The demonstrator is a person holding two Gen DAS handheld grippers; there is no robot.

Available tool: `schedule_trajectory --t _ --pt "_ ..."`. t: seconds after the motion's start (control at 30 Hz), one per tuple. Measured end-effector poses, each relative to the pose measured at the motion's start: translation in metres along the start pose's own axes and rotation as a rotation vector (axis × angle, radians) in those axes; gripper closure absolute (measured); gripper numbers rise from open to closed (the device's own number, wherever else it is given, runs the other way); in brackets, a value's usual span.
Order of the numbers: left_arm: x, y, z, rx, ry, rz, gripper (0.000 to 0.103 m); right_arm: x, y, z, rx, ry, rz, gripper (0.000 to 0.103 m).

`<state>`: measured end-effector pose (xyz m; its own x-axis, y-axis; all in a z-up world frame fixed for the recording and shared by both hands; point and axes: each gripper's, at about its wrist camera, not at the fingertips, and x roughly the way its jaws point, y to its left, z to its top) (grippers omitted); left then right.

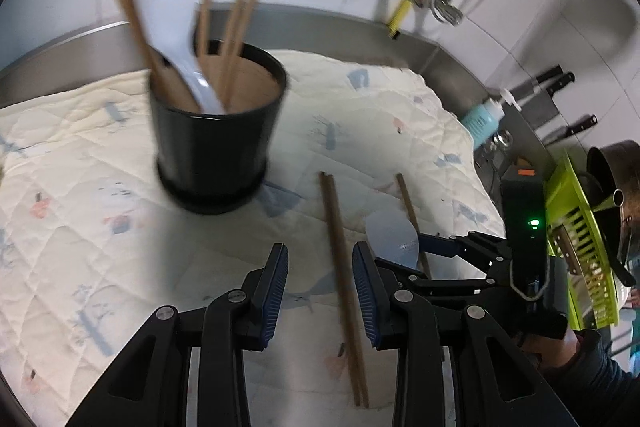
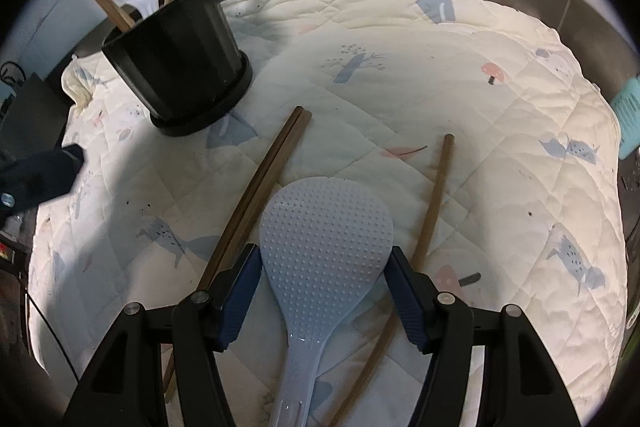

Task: Organize utensils
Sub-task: 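Move both tools back over the textured white paddle and loose chopsticks, then grasp a chopstick with the left gripper while the right gripper grasps the textured paddle handle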

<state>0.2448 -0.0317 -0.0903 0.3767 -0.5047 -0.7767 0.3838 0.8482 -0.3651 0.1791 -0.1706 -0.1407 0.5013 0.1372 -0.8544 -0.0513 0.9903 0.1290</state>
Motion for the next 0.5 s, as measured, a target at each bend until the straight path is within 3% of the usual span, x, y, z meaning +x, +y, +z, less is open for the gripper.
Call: schedule_trajectory --t 0.27,0.4,0.5 --pt "0.064 -0.020 0.013 0.078 0.090 -0.006 0.081 -0.012 -0.011 -0.004 0.046 -0.035 0.026 0.034" --pt "0.090 -0.019 0.018 0.069 0.116 -0.002 0.090 -0.019 -0.016 -0.005 0.058 -0.058 0.038 0.034" --pt "0.105 -0.016 0.022 0.063 0.123 0.013 0.092 -0.022 -0.019 -0.006 0.064 -0.066 0.042 0.034"
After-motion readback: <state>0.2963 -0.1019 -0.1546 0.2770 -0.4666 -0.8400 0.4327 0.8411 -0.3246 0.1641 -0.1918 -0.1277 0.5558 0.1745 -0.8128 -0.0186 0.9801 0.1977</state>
